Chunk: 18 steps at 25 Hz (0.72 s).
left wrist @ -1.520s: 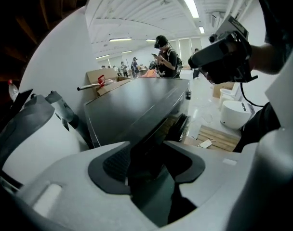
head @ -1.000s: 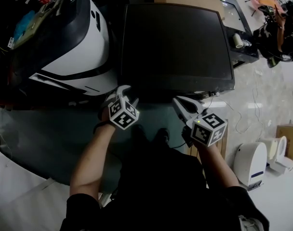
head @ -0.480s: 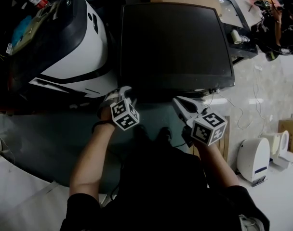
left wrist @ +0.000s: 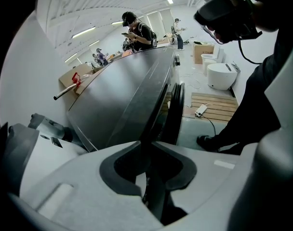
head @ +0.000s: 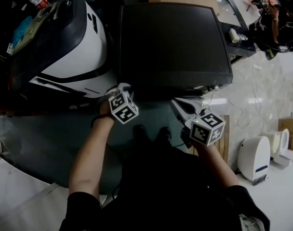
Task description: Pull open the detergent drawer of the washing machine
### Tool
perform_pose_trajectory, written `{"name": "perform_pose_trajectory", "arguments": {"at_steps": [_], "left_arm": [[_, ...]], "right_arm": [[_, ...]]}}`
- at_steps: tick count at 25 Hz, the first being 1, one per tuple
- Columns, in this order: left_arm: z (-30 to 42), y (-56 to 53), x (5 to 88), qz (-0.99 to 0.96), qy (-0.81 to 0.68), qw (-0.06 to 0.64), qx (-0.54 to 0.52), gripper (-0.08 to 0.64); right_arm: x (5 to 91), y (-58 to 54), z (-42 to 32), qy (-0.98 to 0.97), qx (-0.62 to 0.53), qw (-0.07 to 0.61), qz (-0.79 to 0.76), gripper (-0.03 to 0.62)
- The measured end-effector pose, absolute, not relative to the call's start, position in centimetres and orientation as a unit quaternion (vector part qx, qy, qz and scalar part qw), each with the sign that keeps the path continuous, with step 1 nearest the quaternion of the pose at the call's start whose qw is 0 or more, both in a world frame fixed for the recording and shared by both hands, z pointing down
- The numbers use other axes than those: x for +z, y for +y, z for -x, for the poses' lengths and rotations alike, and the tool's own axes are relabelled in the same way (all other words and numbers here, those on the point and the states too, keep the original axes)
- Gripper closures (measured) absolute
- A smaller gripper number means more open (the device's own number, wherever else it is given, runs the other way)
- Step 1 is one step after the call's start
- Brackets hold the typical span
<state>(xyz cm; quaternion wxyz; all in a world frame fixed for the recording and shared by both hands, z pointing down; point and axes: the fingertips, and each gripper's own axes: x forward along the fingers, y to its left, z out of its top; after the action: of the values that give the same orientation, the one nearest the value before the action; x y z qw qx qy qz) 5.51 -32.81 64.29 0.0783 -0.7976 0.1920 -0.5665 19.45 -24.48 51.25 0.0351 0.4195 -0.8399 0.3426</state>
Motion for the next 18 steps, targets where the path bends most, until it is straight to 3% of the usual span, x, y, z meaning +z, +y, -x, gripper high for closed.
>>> {"name": "perform_pose_trajectory", "arguments": {"at_steps": [14, 18], "left_arm": [[-5.8, -30.9, 64.5, 0.787, 0.188, 0.073, -0.583, 0.477], [-6.2, -30.3, 65.0, 0.767, 0.153, 0.105, -0.614, 0.372]], "right_arm": [[50.8, -22.6, -20.6, -0.843, 0.341, 0.031, -0.415, 0.589], [50.9, -21.8, -21.2, -0.842, 0.343, 0.032, -0.415, 0.589]]}}
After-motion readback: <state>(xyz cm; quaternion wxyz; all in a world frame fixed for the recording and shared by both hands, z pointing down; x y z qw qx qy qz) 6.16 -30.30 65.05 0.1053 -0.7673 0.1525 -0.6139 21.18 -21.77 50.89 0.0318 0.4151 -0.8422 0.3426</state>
